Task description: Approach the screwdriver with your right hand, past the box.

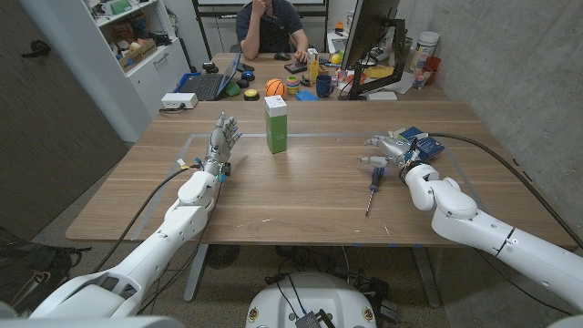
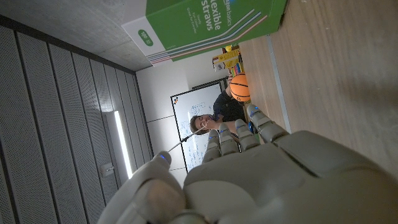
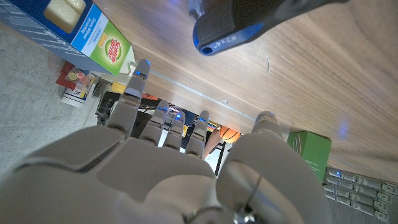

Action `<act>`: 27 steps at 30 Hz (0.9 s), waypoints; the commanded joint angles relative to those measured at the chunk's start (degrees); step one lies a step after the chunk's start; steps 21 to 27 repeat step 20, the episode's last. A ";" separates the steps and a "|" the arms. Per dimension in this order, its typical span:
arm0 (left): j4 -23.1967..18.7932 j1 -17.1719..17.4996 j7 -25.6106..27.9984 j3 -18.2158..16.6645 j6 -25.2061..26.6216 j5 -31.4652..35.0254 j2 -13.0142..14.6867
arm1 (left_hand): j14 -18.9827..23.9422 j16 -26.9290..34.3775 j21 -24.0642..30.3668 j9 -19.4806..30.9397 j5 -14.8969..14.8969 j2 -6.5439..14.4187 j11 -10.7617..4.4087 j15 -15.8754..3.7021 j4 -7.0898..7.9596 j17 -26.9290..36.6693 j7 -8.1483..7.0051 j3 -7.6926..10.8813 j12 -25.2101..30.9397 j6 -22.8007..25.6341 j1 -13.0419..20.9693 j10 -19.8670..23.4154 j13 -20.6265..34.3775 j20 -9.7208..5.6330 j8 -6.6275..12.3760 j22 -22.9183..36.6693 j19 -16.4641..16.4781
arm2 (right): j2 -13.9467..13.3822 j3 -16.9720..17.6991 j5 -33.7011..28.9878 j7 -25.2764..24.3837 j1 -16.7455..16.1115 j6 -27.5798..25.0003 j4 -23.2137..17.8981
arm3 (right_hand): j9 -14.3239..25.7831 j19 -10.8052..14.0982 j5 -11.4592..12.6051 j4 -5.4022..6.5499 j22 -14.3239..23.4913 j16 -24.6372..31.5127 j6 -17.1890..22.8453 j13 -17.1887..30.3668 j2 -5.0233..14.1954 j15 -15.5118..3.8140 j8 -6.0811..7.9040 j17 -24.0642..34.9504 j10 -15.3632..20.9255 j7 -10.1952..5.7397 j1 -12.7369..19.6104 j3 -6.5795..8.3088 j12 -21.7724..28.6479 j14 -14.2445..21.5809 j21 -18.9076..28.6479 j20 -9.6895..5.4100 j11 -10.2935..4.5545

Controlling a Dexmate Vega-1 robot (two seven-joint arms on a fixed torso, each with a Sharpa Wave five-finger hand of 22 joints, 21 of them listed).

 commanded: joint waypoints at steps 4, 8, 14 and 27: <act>1.73 -1.25 -0.50 0.34 -0.18 0.13 -0.56 | 0.51 0.28 0.04 0.23 0.28 1.43 -0.24 -0.06 -0.08 0.18 -0.11 -0.34 0.20 0.13 -0.55 0.37 0.32 0.18 0.28 0.09 0.58 | 0.41 -0.26 1.63 -1.36 0.55 0.69 1.00 | 0.08 0.52 0.54 0.12 0.03 0.03 0.56 0.02 0.02 -0.07 -0.05 0.15 0.62 -0.02 0.13 -0.47 -0.04 0.42 -0.38 -0.01 0.14; 2.11 -1.51 -0.63 0.43 -0.22 0.18 -0.69 | 0.51 0.28 0.05 0.23 0.29 1.43 -0.29 -0.05 -0.08 0.18 -0.14 -0.37 0.19 0.17 -0.56 0.36 0.32 0.14 0.30 0.09 0.61 | 0.43 -0.27 2.05 -1.42 0.66 0.77 1.10 | 0.08 0.58 0.54 0.20 0.03 0.01 0.53 0.03 0.03 -0.13 -0.15 0.16 0.63 -0.04 0.01 -0.58 -0.08 0.49 -0.49 0.02 0.20; 2.59 -1.74 -0.80 0.54 -0.13 0.13 -0.85 | 0.47 0.26 0.04 0.23 0.31 1.43 -0.32 -0.05 -0.07 0.18 -0.15 -0.41 0.17 0.16 -0.57 0.32 0.32 0.16 0.30 0.09 0.59 | 0.40 -0.28 2.46 -1.50 0.80 0.77 1.09 | 0.10 0.73 0.54 0.37 0.07 -0.02 1.14 0.05 0.08 -0.22 -0.11 0.16 0.76 0.00 -0.21 -0.83 -0.14 0.74 -0.71 -0.18 0.15; 3.02 -1.92 -0.99 0.57 -0.18 0.05 -0.98 | 0.49 0.27 0.03 0.23 0.34 1.43 -0.28 -0.07 -0.06 0.18 -0.10 -0.46 0.19 0.17 -0.58 0.35 0.32 0.14 0.31 0.09 0.60 | 0.29 -0.29 2.78 -1.82 0.90 1.07 1.22 | 0.11 1.06 0.57 0.47 0.13 -0.08 1.66 0.06 0.15 -0.34 -0.15 0.14 1.12 -0.04 -0.27 -1.06 -0.13 1.02 -0.87 -0.45 0.09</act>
